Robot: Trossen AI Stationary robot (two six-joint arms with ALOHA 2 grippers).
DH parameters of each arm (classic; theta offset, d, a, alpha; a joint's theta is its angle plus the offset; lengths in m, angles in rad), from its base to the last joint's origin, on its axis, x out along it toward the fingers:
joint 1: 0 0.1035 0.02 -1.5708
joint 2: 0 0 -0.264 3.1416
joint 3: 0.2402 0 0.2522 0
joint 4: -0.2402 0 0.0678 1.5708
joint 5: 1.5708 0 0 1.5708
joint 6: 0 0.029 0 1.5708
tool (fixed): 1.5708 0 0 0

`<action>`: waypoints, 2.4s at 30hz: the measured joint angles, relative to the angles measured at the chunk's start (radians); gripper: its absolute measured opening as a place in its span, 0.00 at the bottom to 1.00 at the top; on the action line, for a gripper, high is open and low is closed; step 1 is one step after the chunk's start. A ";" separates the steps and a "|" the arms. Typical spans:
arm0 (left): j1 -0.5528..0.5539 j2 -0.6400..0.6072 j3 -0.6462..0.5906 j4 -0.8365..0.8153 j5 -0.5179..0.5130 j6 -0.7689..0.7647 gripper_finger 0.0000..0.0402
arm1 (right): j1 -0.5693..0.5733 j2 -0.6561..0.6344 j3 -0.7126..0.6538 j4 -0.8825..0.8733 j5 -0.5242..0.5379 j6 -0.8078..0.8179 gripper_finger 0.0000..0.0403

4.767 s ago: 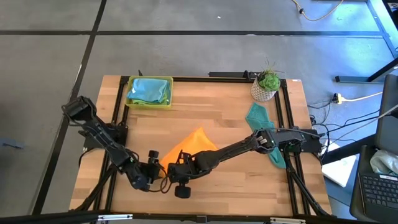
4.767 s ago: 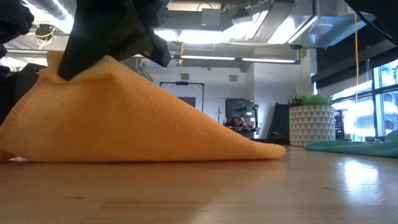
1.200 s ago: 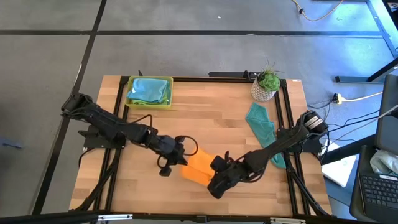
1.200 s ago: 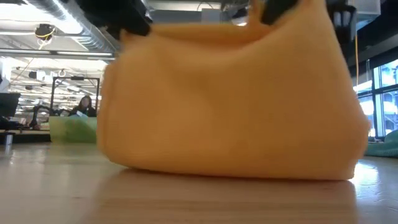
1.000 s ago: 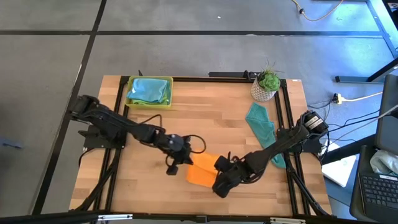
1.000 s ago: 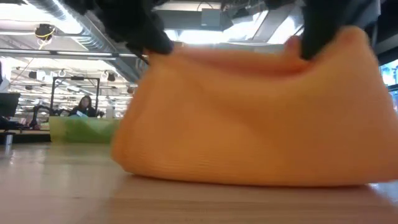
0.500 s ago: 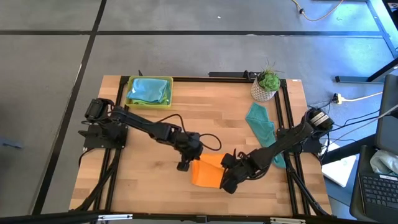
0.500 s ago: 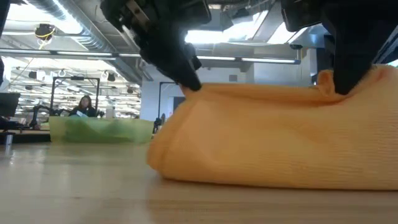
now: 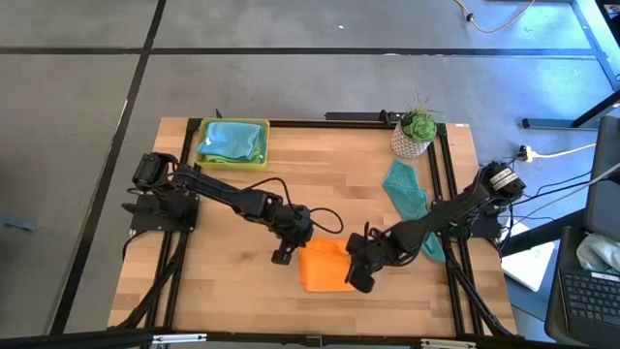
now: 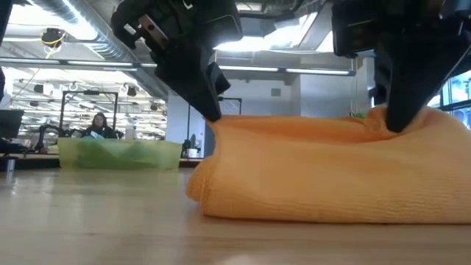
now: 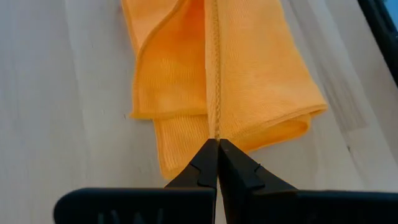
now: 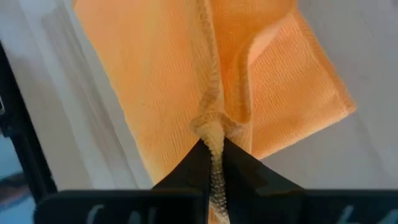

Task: Fold microfiber towels
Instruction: Fold the orange towel

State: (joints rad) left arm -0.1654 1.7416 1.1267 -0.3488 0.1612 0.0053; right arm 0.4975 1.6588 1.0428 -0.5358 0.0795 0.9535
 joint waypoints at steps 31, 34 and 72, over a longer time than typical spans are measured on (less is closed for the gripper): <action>0.132 0.023 0.000 0.296 0.096 0.140 0.21 | -0.056 0.000 0.002 -0.056 0.059 -0.215 0.30; 0.134 0.051 -0.001 0.346 0.153 0.229 0.23 | -0.056 0.000 0.002 -0.056 0.059 -0.227 0.28; 0.142 0.129 0.133 0.101 0.434 0.367 0.30 | -0.025 -0.028 0.200 -0.046 -0.003 -0.411 0.01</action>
State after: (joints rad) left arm -0.0233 1.8706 1.2592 -0.2481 0.5953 0.3726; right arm 0.4730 1.6306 1.2423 -0.5819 0.0769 0.5423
